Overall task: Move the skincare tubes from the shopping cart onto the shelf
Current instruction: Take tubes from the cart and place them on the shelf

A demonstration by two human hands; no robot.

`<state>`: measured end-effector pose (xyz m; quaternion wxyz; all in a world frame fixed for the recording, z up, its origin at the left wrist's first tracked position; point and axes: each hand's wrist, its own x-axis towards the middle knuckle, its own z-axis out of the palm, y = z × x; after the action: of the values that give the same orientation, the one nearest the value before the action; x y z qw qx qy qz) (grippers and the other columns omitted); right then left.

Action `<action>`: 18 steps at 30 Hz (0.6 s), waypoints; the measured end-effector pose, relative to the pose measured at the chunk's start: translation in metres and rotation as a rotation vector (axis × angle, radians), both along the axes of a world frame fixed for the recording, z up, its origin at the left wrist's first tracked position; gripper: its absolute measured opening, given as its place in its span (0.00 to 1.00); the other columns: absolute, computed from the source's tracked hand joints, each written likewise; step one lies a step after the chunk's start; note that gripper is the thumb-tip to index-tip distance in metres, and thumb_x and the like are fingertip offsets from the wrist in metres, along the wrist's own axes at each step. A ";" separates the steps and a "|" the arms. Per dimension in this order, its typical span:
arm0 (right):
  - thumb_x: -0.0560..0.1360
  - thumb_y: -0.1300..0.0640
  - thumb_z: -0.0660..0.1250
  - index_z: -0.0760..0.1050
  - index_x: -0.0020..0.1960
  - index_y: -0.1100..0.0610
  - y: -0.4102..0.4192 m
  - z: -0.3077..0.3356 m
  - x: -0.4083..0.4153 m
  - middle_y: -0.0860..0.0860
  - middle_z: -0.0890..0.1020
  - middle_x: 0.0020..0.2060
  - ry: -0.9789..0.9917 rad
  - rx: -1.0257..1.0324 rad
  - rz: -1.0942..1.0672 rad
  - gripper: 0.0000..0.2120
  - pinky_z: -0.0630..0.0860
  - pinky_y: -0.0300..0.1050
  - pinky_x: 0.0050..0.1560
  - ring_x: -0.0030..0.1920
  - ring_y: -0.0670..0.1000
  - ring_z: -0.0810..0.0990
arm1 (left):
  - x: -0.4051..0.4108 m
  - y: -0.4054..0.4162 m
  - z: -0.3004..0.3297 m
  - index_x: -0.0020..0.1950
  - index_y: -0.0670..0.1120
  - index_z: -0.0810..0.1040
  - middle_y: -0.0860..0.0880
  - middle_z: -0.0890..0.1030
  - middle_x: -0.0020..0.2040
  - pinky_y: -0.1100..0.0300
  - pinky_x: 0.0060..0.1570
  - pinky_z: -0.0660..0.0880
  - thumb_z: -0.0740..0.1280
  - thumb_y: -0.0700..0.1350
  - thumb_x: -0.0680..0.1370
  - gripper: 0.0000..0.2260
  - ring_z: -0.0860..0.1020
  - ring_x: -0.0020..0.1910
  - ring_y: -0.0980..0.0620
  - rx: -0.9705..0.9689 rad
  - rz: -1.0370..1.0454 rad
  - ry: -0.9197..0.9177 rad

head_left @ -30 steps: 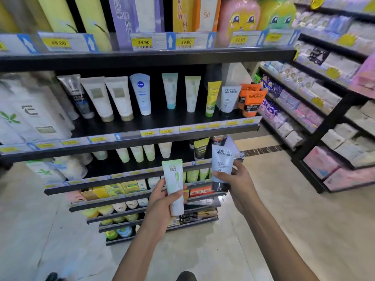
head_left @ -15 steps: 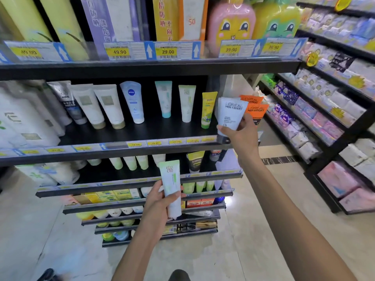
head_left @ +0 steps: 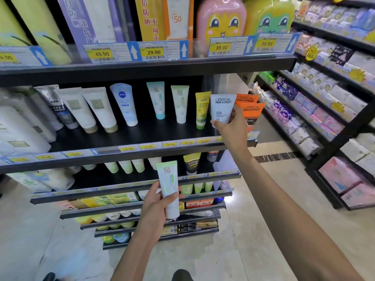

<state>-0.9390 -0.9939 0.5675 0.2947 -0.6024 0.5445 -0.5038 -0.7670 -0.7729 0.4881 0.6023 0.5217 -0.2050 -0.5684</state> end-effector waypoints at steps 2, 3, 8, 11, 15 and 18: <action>0.69 0.56 0.81 0.70 0.68 0.52 -0.002 0.000 0.001 0.48 0.82 0.59 0.010 -0.005 -0.014 0.32 0.83 0.50 0.55 0.57 0.48 0.81 | 0.000 0.000 0.000 0.73 0.47 0.71 0.42 0.85 0.57 0.47 0.50 0.79 0.68 0.29 0.77 0.27 0.86 0.49 0.44 0.007 -0.001 -0.006; 0.69 0.56 0.81 0.70 0.67 0.52 -0.003 -0.001 0.002 0.48 0.82 0.59 0.020 -0.005 -0.022 0.32 0.82 0.51 0.55 0.57 0.48 0.81 | 0.000 -0.001 0.000 0.73 0.47 0.71 0.42 0.85 0.57 0.46 0.51 0.79 0.68 0.29 0.77 0.27 0.85 0.49 0.44 0.009 -0.003 -0.009; 0.68 0.55 0.81 0.68 0.68 0.54 -0.003 -0.009 0.004 0.50 0.82 0.62 0.095 0.023 -0.043 0.33 0.81 0.54 0.57 0.60 0.52 0.81 | 0.002 0.000 0.001 0.72 0.47 0.71 0.42 0.85 0.58 0.45 0.53 0.79 0.69 0.30 0.77 0.26 0.85 0.50 0.43 0.013 -0.015 -0.020; 0.69 0.56 0.81 0.68 0.69 0.56 -0.001 -0.015 0.004 0.52 0.81 0.62 0.150 0.037 -0.036 0.33 0.80 0.53 0.56 0.61 0.54 0.81 | 0.003 0.001 0.002 0.72 0.47 0.72 0.41 0.85 0.58 0.46 0.53 0.79 0.69 0.30 0.76 0.26 0.85 0.51 0.41 0.006 -0.012 -0.021; 0.71 0.58 0.79 0.68 0.68 0.58 0.002 -0.017 0.004 0.54 0.81 0.63 0.237 0.047 -0.055 0.31 0.74 0.45 0.49 0.61 0.57 0.80 | 0.006 0.003 0.002 0.71 0.48 0.72 0.42 0.85 0.57 0.45 0.53 0.79 0.69 0.30 0.76 0.26 0.85 0.51 0.41 0.002 -0.010 -0.037; 0.72 0.58 0.79 0.69 0.68 0.58 0.004 -0.018 0.007 0.54 0.81 0.63 0.262 0.034 -0.086 0.30 0.73 0.44 0.49 0.62 0.56 0.80 | 0.008 0.005 0.002 0.71 0.48 0.73 0.42 0.85 0.58 0.45 0.53 0.79 0.69 0.30 0.76 0.26 0.85 0.52 0.41 0.005 -0.009 -0.034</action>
<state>-0.9321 -0.9897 0.5498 0.2096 -0.6340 0.6121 -0.4236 -0.7593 -0.7678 0.4899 0.5950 0.5318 -0.2158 -0.5627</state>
